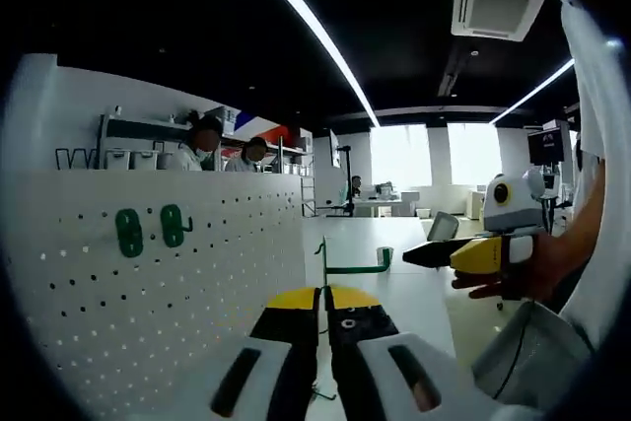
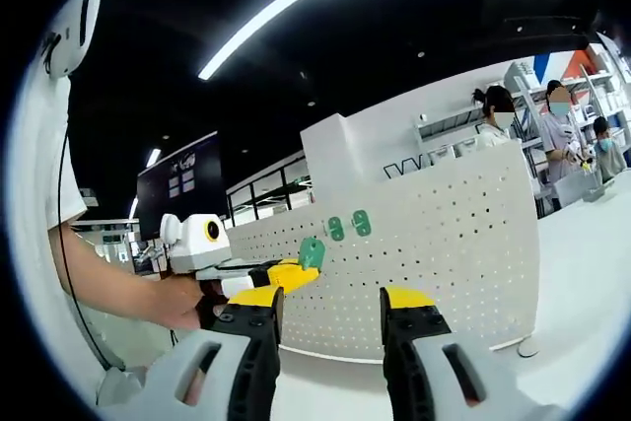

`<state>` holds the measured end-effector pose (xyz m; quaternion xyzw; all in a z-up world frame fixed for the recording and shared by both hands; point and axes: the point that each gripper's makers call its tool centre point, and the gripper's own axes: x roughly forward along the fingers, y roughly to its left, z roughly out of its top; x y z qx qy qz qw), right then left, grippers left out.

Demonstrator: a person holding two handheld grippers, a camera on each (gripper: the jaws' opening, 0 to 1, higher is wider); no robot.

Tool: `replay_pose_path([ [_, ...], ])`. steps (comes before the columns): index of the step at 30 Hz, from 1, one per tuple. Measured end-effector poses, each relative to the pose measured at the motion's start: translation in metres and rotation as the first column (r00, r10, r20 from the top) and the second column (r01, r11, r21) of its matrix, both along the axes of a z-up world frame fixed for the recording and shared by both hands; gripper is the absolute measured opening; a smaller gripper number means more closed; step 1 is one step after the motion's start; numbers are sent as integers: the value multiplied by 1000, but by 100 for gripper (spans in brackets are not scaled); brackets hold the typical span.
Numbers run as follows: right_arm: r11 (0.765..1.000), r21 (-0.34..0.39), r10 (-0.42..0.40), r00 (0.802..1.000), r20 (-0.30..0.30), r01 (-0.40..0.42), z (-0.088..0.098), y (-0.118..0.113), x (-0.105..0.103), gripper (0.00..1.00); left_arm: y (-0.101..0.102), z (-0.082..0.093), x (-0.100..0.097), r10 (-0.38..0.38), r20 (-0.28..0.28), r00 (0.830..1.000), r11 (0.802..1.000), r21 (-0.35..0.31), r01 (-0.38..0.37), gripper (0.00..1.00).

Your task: Insert the hook assembly into the mounting plate slot until the hook locks in place.

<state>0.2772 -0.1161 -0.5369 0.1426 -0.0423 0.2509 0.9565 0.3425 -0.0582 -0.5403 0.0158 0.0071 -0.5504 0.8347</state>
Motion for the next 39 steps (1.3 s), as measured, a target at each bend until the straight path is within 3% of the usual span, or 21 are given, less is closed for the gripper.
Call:
replay_pose_path([
  [12, 987, 161, 33, 998, -62, -23, -2, 0, 1, 33, 1, -1, -1, 6, 8, 1000, 1000, 3, -6, 2],
  [18, 981, 192, 46, 996, -72, -31, -2, 2, -1, 32, 0, 0, -2, 5, 4, 1000, 1000, -2, -5, 2],
  [39, 987, 158, 44, 999, -26, -40, 13, 14, 4, 23, -5, 4, -10, 47, 19, 999, 999, 2, -47, 2],
])
